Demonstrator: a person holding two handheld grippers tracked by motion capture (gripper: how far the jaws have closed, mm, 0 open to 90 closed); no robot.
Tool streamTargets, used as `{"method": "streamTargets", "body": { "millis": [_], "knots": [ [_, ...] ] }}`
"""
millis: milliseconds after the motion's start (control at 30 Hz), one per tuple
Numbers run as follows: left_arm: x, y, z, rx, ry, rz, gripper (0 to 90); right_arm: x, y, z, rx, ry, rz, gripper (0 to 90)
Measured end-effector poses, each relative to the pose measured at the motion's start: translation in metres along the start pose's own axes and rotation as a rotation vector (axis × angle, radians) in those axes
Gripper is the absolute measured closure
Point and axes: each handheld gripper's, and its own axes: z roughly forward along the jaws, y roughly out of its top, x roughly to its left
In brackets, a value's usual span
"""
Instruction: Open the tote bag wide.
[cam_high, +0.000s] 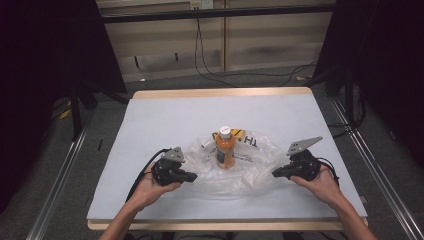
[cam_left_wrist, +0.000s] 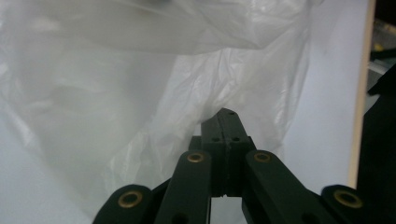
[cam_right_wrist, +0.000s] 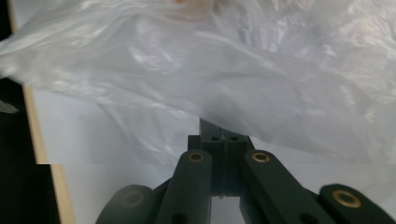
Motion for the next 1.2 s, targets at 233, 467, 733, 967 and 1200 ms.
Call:
{"method": "streamTargets", "body": {
  "millis": [233, 467, 733, 967, 1200],
  "knots": [
    [-0.010, 0.002, -0.017, -0.098, -0.004, 0.000, 90.0, 0.016, -0.005, -0.017, -0.051, -0.005, -0.023, 90.0],
    [-0.017, 0.009, -0.029, -0.151, 0.000, 0.011, 90.0, 0.022, -0.010, -0.040, -0.136, -0.013, -0.012, 90.0],
    [-0.009, 0.026, -0.037, -0.222, -0.010, 0.010, 90.0, 0.024, 0.009, -0.057, -0.202, -0.021, -0.037, 90.0],
    [0.004, 0.064, -0.031, -0.160, 0.004, 0.041, 90.0, 0.017, 0.050, -0.051, -0.182, -0.007, -0.078, 90.0],
    [0.033, 0.090, 0.008, 0.012, -0.004, 0.040, 90.0, 0.001, 0.084, -0.004, -0.010, 0.016, -0.107, 90.0]
  ]
}}
